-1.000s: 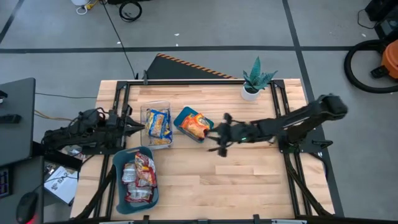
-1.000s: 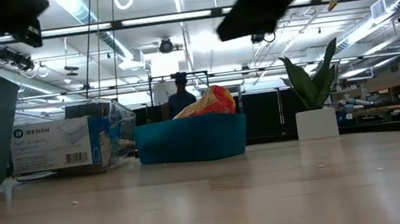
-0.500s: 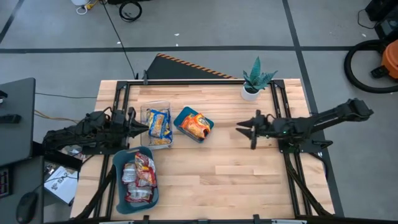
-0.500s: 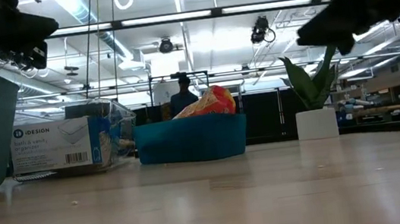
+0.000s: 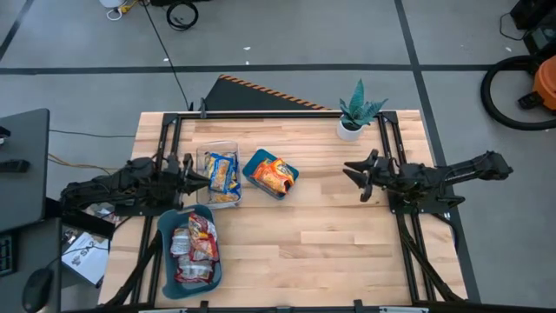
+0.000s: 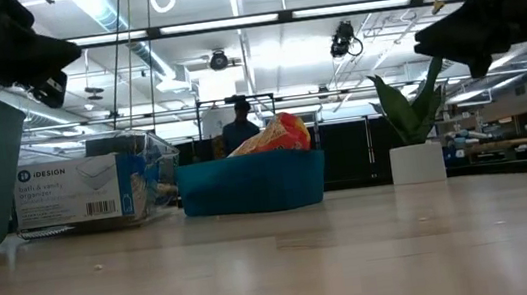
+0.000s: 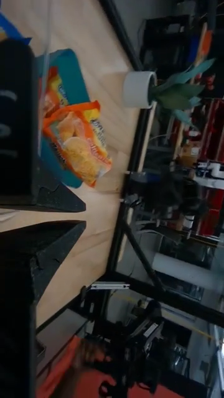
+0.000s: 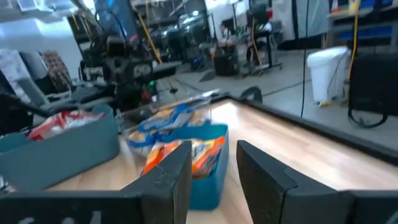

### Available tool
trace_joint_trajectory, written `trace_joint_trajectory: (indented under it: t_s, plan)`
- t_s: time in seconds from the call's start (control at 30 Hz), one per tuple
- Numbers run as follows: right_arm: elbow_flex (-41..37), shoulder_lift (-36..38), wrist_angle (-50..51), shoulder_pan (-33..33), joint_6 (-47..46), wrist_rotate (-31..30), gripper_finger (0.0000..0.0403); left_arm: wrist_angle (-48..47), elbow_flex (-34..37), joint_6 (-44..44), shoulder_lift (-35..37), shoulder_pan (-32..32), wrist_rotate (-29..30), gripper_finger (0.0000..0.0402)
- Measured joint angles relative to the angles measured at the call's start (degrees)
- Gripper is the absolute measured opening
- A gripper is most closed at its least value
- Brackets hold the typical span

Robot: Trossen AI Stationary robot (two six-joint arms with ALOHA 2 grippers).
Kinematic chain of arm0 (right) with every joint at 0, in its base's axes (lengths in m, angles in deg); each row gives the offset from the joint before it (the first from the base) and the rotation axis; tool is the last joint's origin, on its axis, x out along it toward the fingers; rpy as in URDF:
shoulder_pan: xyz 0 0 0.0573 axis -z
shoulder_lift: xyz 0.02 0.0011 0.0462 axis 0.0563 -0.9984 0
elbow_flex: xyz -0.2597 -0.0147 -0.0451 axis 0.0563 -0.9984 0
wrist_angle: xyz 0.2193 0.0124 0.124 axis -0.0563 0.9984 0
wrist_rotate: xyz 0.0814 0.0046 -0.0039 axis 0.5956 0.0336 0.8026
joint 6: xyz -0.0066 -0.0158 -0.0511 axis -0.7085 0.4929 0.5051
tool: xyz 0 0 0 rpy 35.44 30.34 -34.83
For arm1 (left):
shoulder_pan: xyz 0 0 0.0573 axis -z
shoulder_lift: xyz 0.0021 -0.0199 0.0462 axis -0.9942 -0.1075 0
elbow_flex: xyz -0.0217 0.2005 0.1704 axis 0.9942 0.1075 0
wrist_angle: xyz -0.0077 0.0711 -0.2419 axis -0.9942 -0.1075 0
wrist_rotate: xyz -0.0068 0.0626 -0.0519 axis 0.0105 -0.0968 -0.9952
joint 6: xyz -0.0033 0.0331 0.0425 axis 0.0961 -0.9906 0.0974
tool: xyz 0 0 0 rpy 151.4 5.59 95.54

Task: Sort Maruchan noodles
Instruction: Return to Home Position

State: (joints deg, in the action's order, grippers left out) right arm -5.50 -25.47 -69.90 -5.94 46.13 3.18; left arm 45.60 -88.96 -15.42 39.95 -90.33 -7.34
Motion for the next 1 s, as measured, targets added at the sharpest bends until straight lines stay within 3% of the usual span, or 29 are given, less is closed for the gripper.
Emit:
trace_joint_trajectory:
  t_s: [0.13,1.0]
  plan:
    - [0.0,0.07,-1.17,-0.02,0.86,0.48,0.0132,-2.53,0.0,0.77,-0.07,0.0,-2.5,0.0037]
    - [0.0,-0.09,-1.17,-0.02,0.97,2.03,0.0132,-2.77,0.0,0.82,-0.09,0.0,-2.54,0.0037]
